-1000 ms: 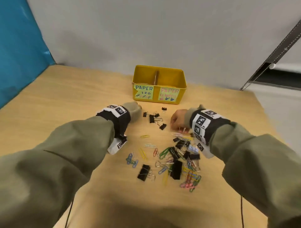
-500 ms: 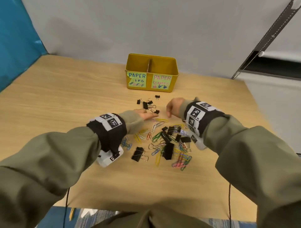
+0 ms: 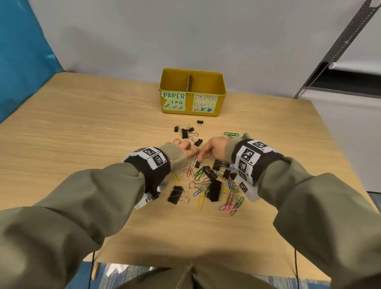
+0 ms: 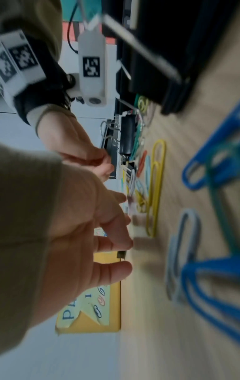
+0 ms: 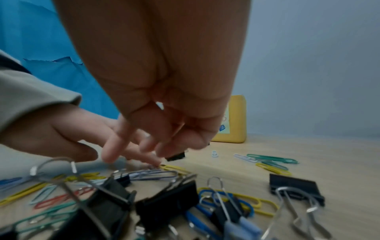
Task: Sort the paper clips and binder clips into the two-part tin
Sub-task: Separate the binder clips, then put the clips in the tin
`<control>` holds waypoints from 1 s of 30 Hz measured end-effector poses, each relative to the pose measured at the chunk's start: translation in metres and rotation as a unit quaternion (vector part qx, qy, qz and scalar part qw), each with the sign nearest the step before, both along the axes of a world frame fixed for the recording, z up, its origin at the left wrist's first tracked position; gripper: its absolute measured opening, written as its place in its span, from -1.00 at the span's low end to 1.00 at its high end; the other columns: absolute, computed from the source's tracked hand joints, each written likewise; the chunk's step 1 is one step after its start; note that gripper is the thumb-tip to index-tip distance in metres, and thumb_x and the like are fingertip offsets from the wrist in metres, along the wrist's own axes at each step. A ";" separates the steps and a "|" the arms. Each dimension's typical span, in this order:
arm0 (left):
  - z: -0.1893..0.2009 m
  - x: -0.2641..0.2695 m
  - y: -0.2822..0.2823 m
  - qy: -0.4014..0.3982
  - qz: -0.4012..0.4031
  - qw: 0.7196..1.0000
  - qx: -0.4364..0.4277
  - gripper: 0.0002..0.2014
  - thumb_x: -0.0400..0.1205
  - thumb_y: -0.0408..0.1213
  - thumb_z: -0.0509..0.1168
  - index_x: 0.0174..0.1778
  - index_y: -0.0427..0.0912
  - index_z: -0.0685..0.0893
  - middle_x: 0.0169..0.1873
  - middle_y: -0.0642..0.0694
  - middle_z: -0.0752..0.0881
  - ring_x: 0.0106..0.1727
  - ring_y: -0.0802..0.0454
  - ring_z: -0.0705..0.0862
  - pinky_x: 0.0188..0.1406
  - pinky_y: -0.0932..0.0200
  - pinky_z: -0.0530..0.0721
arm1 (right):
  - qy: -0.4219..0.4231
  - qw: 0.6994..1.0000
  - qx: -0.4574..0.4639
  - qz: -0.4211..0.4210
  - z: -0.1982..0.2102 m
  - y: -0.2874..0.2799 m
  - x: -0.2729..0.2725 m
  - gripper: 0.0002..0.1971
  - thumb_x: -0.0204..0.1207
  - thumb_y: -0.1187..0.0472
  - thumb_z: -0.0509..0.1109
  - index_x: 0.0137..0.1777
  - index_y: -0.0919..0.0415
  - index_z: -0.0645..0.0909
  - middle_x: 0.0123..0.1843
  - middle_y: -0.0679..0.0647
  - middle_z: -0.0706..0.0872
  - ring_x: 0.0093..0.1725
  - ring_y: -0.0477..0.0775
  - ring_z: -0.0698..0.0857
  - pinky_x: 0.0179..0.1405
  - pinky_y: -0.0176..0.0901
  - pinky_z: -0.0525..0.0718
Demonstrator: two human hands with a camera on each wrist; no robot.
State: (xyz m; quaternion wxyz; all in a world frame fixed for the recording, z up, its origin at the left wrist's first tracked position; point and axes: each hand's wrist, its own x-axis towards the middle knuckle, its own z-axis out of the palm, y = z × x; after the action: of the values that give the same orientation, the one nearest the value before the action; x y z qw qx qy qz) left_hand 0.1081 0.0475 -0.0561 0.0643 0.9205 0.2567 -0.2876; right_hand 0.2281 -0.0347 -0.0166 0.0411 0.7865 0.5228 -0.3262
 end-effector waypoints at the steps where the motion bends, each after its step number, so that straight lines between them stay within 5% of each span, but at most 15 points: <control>1: 0.002 0.003 0.000 0.003 -0.004 1.000 0.007 -0.29 0.62 -0.12 0.27 0.63 0.14 0.04 0.51 -0.15 0.21 0.51 -0.20 0.22 0.48 -0.09 0.33 | 0.024 1.000 -0.018 0.009 -0.001 0.000 0.000 -0.57 0.58 0.45 0.14 0.18 0.05 0.74 -0.04 -0.11 0.67 -0.08 0.00 0.64 0.02 -0.18 0.57; 3: 0.004 0.004 0.003 -0.002 0.028 1.000 0.007 -0.41 0.66 0.01 0.18 0.60 0.16 0.13 0.47 -0.13 0.27 0.50 -0.17 0.24 0.48 -0.04 0.31 | 0.017 0.999 -0.043 0.012 -0.003 0.001 0.004 -0.58 0.59 0.45 0.15 0.22 0.09 0.74 -0.22 -0.14 0.61 -0.26 -0.08 0.56 -0.13 -0.27 0.57; 6: 0.005 -0.008 0.016 -0.043 0.043 0.998 0.010 -0.55 0.65 0.00 0.20 0.47 0.06 0.41 0.36 -0.11 0.40 0.40 -0.13 0.35 0.39 0.04 0.35 | -0.052 0.998 -0.018 -0.007 -0.004 0.007 0.017 -0.57 0.57 0.44 0.16 0.05 -0.03 0.78 0.16 -0.03 0.73 0.13 0.02 0.66 0.38 0.04 0.54; 9: 0.010 -0.017 0.022 -0.091 0.066 0.994 -0.009 -0.63 0.62 -0.17 0.28 0.36 0.01 0.49 0.28 -0.10 0.45 0.37 -0.13 0.39 0.36 0.01 0.38 | -0.066 0.995 0.028 -0.067 0.000 0.009 0.029 -0.52 0.51 0.47 0.12 -0.30 -0.08 0.72 0.16 -0.03 0.71 0.20 0.05 0.63 0.50 0.24 0.36; 11: 0.004 -0.012 0.019 -0.093 0.056 0.993 -0.039 -0.45 0.64 -0.32 0.24 0.54 0.09 0.31 0.48 -0.15 0.33 0.53 -0.18 0.28 0.52 -0.09 0.31 | -0.062 0.997 -0.003 -0.054 0.009 0.007 0.031 -0.57 0.52 0.47 0.12 -0.18 0.03 0.78 0.04 -0.02 0.72 0.02 0.00 0.63 0.36 0.07 0.46; 14: -0.006 0.005 0.005 -0.087 0.119 0.983 -0.107 -0.50 0.69 -0.07 0.15 0.57 0.08 0.28 0.57 -0.17 0.29 0.56 -0.18 0.29 0.56 -0.11 0.28 | -0.034 0.997 -0.063 -0.031 0.014 0.004 0.027 -0.62 0.58 0.45 0.13 0.13 0.23 0.77 0.02 0.03 0.74 0.01 0.02 0.59 0.06 -0.16 0.48; 16: -0.005 0.011 0.000 -0.050 0.140 0.981 -0.127 -0.46 0.66 0.09 0.13 0.51 -0.09 0.37 0.48 -0.18 0.43 0.48 -0.18 0.40 0.52 -0.11 0.35 | -0.025 0.997 -0.062 -0.033 0.009 0.005 0.026 -0.61 0.59 0.44 0.13 0.21 0.20 0.73 0.21 0.06 0.74 0.21 0.05 0.62 0.21 -0.18 0.48; 18: 0.000 0.006 0.003 -0.016 0.149 0.978 -0.148 -0.50 0.64 0.00 0.20 0.41 -0.25 0.48 0.37 -0.21 0.54 0.38 -0.18 0.50 0.50 -0.09 0.41 | -0.044 0.998 -0.032 -0.044 0.006 0.008 0.027 -0.61 0.56 0.43 0.14 0.14 0.11 0.75 0.18 0.02 0.72 0.26 0.06 0.62 0.44 0.01 0.42; 19: 0.002 0.004 0.005 -0.028 0.143 0.976 -0.160 -0.55 0.64 -0.09 0.24 0.36 -0.30 0.56 0.36 -0.23 0.59 0.34 -0.20 0.55 0.49 -0.09 0.44 | -0.053 0.997 -0.017 -0.046 0.006 0.008 0.030 -0.62 0.55 0.43 0.14 0.06 0.12 0.76 0.12 0.01 0.70 0.18 0.05 0.64 0.39 0.06 0.48; 22: 0.008 -0.005 0.011 -0.053 0.096 0.984 -0.141 -0.66 0.67 -0.28 0.21 0.35 -0.27 0.62 0.36 -0.21 0.62 0.39 -0.18 0.56 0.46 0.04 0.46 | -0.038 0.998 -0.042 -0.015 0.009 0.005 0.037 -0.63 0.53 0.47 0.11 -0.25 0.14 0.70 -0.10 0.02 0.69 -0.18 -0.03 0.61 -0.18 -0.24 0.57; 26: 0.013 -0.008 -0.002 -0.127 0.024 0.984 -0.127 -0.67 0.66 -0.38 0.17 0.34 -0.10 0.58 0.24 -0.08 0.61 0.27 -0.05 0.60 0.36 0.08 0.55 | -0.003 0.989 -0.144 0.039 0.009 0.000 0.034 -0.56 0.54 0.49 0.09 -0.36 0.15 0.71 0.00 0.15 0.77 0.18 0.20 0.68 0.22 -0.04 0.60; 30: 0.011 0.001 -0.018 -0.208 -0.003 0.968 -0.142 -0.57 0.55 -0.20 0.37 0.36 0.01 0.54 -0.06 0.03 0.46 -0.05 0.11 0.46 0.09 0.16 0.52 | -0.039 0.998 -0.040 0.015 0.006 0.006 0.025 -0.54 0.49 0.46 0.09 -0.08 0.04 0.80 0.09 -0.01 0.73 0.12 0.09 0.63 0.33 0.03 0.52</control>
State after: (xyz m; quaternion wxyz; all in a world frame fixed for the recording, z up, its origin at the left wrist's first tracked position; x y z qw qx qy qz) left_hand 0.1095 0.0291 -0.0455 0.2460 0.9421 0.1917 -0.1231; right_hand 0.2528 -0.0283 -0.0108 0.0978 0.7883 0.5189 -0.3158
